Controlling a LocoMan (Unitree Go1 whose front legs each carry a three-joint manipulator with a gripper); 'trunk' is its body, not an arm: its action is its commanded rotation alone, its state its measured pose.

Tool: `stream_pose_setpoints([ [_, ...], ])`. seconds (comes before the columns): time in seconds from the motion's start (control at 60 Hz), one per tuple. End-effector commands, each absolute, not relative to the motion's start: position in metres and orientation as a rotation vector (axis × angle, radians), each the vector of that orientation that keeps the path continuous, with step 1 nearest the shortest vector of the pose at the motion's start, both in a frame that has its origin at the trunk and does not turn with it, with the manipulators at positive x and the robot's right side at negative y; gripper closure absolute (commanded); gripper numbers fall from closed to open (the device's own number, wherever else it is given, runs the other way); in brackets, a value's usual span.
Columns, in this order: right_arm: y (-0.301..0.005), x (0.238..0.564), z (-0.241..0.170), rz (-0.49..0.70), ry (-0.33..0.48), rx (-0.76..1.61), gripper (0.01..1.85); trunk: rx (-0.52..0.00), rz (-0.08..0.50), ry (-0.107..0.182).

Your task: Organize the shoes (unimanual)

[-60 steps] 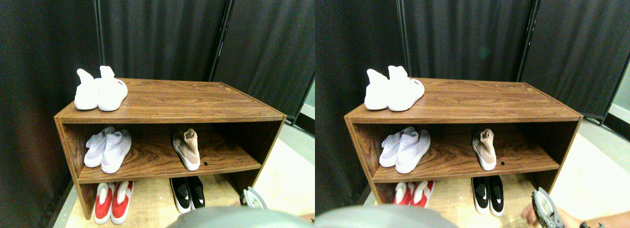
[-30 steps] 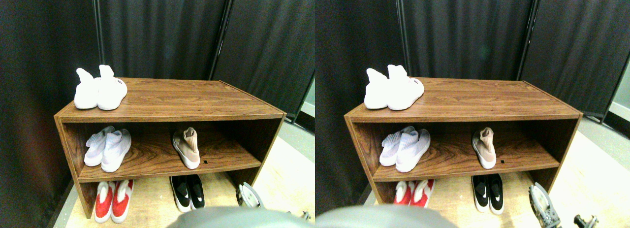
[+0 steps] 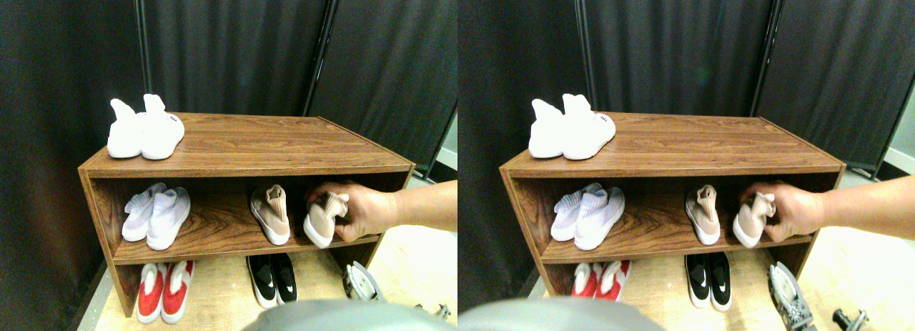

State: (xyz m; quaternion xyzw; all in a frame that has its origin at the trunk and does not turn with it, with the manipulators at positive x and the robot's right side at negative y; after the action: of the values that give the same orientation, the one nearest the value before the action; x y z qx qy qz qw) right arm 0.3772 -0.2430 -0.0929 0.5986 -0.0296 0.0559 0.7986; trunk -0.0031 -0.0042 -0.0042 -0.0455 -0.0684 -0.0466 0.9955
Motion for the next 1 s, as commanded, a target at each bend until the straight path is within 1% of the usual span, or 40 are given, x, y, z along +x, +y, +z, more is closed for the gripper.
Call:
stream_pose_setpoints([
  [0.017,-0.2409,0.3766,-0.0856,0.139,-0.103,1.288,1.8,-0.112,-0.09,-0.122],
  [0.367,-0.2418,0.3763,-0.0865,0.159,-0.095,1.262,1.8,-0.108,-0.09,-0.121],
  [0.467,-0.2421,0.3752,-0.0872,0.137,-0.108,1.266,1.8,-0.106,-0.09,-0.122],
  [0.717,-0.2423,0.3731,-0.0857,0.154,-0.099,1.28,1.8,-0.103,-0.091,-0.126],
  [0.833,-0.2429,0.3713,-0.0848,0.139,-0.112,1.285,1.8,-0.104,-0.091,-0.128],
  [1.0,-0.2438,0.369,-0.0838,0.136,-0.108,1.302,1.8,-0.101,-0.095,-0.129],
])
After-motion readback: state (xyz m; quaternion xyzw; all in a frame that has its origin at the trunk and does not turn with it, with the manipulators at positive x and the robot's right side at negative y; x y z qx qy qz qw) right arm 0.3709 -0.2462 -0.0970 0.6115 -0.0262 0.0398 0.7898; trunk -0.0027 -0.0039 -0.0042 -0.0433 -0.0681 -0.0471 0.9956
